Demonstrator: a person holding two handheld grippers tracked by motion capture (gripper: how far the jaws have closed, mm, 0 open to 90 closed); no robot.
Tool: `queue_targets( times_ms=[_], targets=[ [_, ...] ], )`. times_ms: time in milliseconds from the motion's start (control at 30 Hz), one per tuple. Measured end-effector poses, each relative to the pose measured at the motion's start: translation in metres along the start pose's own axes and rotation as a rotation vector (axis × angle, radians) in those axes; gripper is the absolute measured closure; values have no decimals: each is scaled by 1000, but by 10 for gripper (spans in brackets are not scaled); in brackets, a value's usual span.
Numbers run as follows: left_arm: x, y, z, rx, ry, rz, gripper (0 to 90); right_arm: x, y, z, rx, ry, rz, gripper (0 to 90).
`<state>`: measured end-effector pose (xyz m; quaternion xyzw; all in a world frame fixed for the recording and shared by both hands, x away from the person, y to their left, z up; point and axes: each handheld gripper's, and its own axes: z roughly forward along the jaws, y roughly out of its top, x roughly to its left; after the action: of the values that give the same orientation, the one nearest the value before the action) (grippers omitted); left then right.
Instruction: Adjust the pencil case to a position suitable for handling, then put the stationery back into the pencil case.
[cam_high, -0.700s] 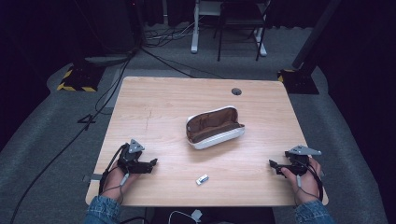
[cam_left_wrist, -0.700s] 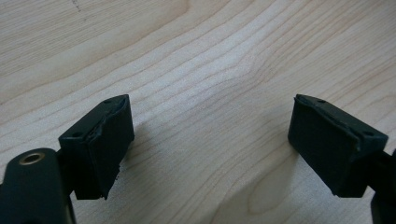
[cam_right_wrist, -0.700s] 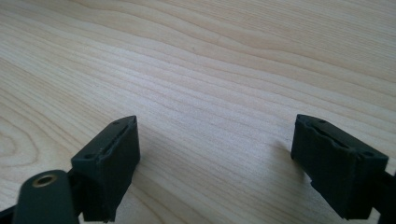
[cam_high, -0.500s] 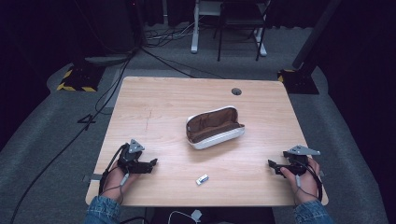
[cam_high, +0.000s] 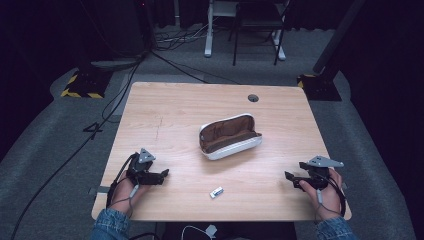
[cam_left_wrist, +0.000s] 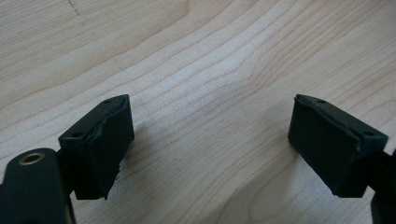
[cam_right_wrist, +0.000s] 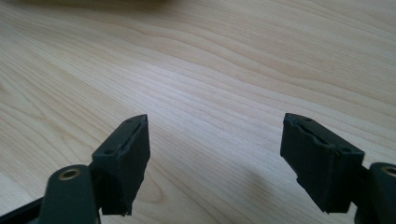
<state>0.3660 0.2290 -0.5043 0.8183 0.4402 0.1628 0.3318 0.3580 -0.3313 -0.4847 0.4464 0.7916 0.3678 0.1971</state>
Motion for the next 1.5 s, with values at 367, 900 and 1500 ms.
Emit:
queue_targets(
  times_ms=[367, 900, 1500],
  targets=[
    [0, 0, 0, -4, 3, 1, 146, 14, 13, -9, -30, 34, -20, 255],
    [0, 0, 0, -3, -1, -1, 147, 46, 30, -24, -48, 123, -66, 274],
    [0, 1, 2, -6, 5, -1, 147, 86, 38, -18, -68, 258, -126, 259]
  ],
)
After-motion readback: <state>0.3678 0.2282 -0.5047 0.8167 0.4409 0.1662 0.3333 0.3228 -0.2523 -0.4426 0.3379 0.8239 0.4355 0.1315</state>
